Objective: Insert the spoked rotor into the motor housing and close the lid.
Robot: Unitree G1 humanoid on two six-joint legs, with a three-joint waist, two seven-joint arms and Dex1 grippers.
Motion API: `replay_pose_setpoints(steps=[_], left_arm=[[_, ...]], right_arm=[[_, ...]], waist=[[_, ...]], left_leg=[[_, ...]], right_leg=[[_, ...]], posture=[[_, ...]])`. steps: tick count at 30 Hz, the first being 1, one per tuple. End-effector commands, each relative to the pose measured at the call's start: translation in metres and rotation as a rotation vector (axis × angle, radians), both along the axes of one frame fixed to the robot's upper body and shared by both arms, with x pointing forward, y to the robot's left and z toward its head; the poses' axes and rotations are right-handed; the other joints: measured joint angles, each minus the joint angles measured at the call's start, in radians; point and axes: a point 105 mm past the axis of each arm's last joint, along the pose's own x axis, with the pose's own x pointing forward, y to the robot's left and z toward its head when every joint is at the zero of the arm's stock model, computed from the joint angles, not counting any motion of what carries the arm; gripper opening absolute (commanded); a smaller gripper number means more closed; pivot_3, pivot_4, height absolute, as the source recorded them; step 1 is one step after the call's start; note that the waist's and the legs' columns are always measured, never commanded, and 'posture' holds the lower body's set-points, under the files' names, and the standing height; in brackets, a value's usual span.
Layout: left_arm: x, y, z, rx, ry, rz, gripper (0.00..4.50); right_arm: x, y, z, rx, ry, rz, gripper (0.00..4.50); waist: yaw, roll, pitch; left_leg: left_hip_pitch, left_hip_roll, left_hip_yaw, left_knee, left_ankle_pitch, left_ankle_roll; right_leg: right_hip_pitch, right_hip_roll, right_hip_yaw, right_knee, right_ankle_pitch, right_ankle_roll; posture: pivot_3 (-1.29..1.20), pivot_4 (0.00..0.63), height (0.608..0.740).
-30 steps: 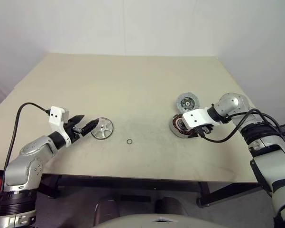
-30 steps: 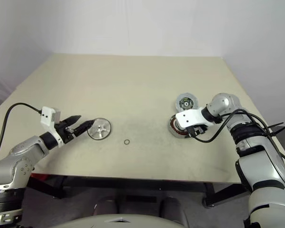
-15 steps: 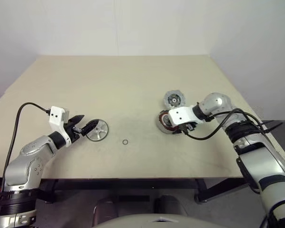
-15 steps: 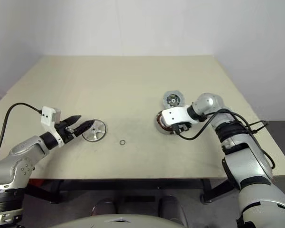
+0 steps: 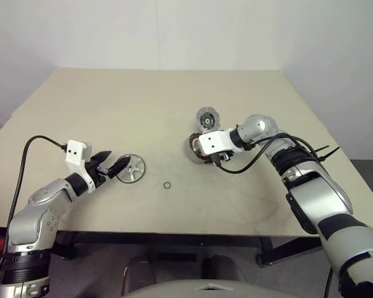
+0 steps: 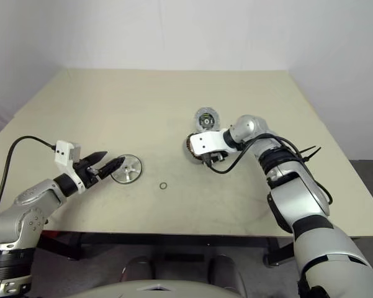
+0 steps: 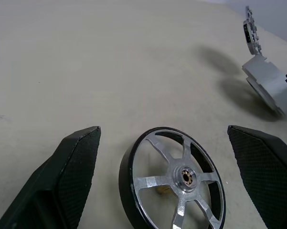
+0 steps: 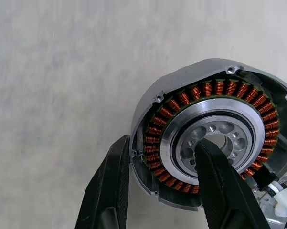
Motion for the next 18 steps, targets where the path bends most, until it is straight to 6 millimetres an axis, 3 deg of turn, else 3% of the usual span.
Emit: replay_pose_setpoints(steps=[1, 10, 18], left_arm=[[-0.001, -0.003, 0.012, 0.009, -0.048, -0.012, 4.5], [-0.001, -0.005, 0.012, 0.008, -0.047, -0.017, 4.5], [-0.001, -0.006, 0.013, 0.01, -0.047, -0.019, 4.5]], right_arm=[[0.007, 0.018, 0.027, 0.054, -0.089, 0.044, 1.97], [0.013, 0.038, 0.021, 0.083, -0.099, 0.01, 1.97], [0.021, 0.035, 0.013, 0.063, -0.101, -0.053, 1.97]], waist=[[0.0, 0.0, 0.0], [0.0, 0.0, 0.0], [0.0, 0.0, 0.0]], left_leg=[[0.0, 0.0, 0.0, 0.0, 0.0, 0.0], [0.0, 0.0, 0.0, 0.0, 0.0, 0.0], [0.002, 0.0, 0.0, 0.001, 0.001, -0.002]], right_leg=[[0.0, 0.0, 0.0, 0.0, 0.0, 0.0], [0.0, 0.0, 0.0, 0.0, 0.0, 0.0], [0.0, 0.0, 0.0, 0.003, 0.001, -0.001]], posture=[[0.0, 0.0, 0.74], [0.0, 0.0, 0.74], [0.0, 0.0, 0.74]])
